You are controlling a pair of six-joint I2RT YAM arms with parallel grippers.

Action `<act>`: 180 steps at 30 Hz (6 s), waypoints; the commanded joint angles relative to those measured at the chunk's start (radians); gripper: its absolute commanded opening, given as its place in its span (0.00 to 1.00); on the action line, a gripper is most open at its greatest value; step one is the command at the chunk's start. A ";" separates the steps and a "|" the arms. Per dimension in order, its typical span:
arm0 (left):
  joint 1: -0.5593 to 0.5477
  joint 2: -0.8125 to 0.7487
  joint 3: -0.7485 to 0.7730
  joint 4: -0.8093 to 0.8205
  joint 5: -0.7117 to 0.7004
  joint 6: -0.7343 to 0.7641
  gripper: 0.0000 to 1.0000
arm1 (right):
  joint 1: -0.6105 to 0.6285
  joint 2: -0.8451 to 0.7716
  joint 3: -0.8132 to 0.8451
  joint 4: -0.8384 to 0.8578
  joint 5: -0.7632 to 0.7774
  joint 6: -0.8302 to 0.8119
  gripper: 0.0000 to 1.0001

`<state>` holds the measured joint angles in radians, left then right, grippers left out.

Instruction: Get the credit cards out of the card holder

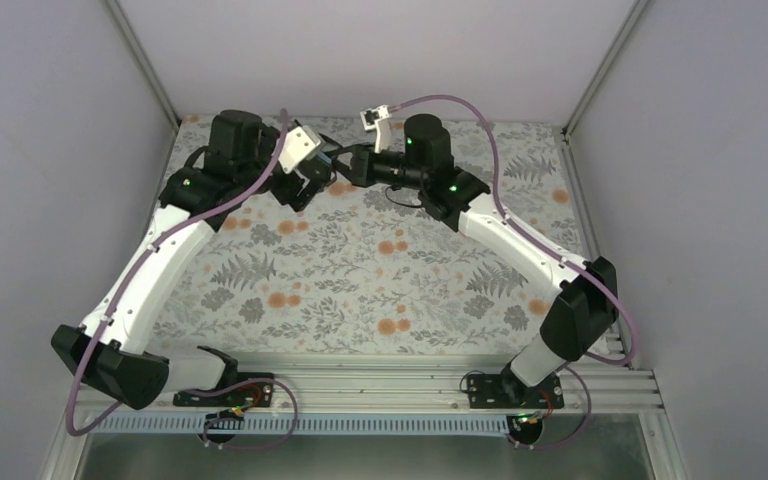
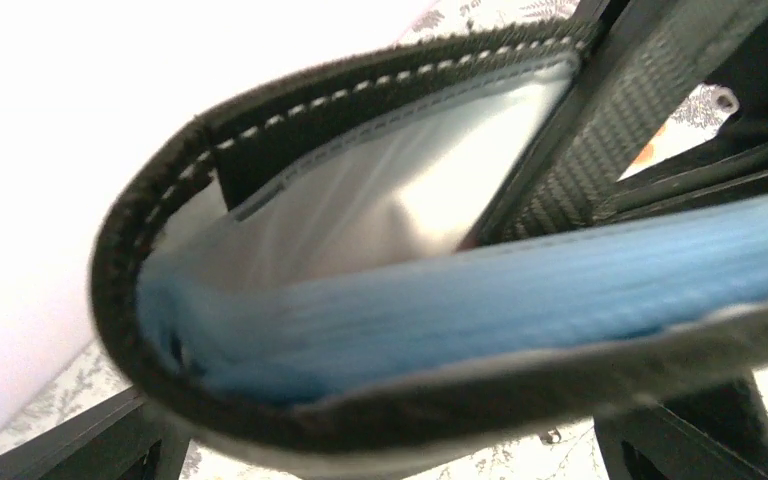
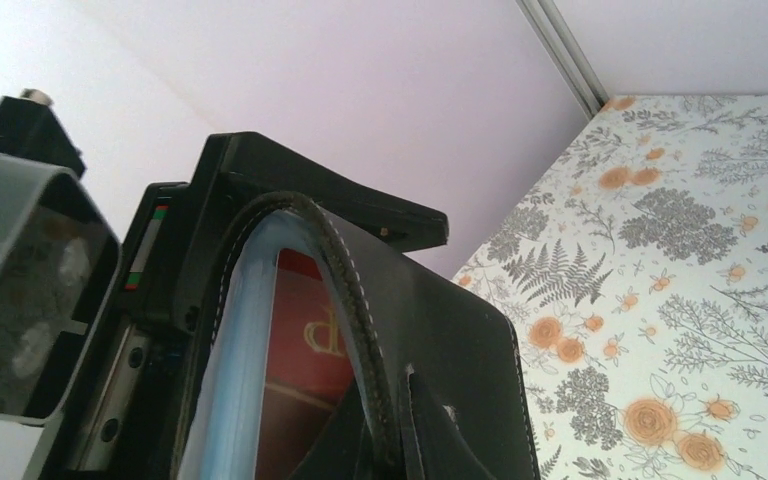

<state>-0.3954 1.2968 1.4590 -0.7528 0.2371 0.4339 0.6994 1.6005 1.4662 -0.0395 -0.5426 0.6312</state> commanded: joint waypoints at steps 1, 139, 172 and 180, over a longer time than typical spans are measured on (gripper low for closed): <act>-0.009 -0.024 0.041 0.063 -0.030 0.018 1.00 | 0.008 -0.026 0.011 0.070 -0.013 0.041 0.04; 0.195 -0.131 -0.190 -0.293 0.906 0.253 0.02 | 0.043 -0.113 -0.196 -0.066 -0.416 -0.614 0.29; 0.226 -0.129 -0.175 -0.360 1.003 0.319 0.03 | 0.075 -0.196 -0.195 -0.093 -0.396 -0.658 0.11; 0.226 -0.119 -0.164 -0.348 1.001 0.303 0.02 | 0.085 -0.167 -0.202 -0.060 -0.416 -0.636 0.16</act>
<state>-0.1692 1.1778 1.2713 -1.1336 1.1618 0.7113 0.7582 1.4101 1.2430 -0.1062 -0.9352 -0.0086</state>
